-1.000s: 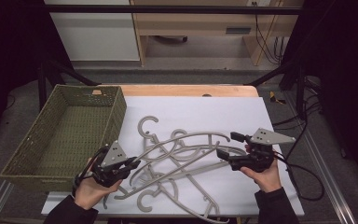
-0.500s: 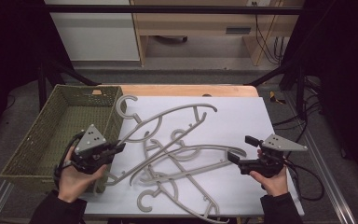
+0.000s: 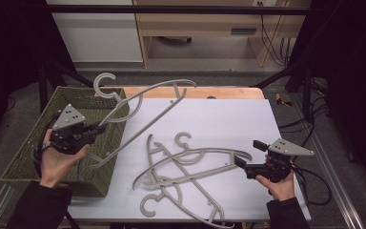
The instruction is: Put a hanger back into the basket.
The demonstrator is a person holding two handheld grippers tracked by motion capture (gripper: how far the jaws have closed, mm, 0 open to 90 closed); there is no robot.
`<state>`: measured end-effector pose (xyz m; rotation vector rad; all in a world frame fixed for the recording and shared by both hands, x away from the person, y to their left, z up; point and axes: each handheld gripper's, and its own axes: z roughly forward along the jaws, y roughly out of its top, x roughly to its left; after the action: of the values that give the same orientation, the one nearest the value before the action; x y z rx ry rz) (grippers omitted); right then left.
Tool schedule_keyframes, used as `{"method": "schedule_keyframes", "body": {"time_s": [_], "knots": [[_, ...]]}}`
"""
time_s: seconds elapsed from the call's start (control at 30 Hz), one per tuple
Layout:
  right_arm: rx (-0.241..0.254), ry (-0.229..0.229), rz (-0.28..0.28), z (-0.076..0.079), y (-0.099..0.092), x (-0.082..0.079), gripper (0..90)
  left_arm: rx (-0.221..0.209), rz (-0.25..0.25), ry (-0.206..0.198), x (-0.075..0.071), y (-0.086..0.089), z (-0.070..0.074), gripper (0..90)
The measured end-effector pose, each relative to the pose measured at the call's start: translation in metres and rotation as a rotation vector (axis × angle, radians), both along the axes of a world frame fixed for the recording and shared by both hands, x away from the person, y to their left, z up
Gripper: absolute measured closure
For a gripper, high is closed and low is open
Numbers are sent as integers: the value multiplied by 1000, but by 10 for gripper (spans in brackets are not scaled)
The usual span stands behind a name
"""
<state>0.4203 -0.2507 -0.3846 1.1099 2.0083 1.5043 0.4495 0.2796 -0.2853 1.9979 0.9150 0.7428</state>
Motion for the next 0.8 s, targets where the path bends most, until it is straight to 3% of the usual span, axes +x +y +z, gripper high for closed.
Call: {"method": "schedule_keyframes", "body": {"time_s": [0.3, 0.8], "knots": [[-3, 1, 3, 0, 0, 0, 46, -4, 25, -15, 12, 28, 4, 819], [-19, 10, 8, -2, 2, 2, 45, 17, 135, 2, 32, 92, -12, 818]]}}
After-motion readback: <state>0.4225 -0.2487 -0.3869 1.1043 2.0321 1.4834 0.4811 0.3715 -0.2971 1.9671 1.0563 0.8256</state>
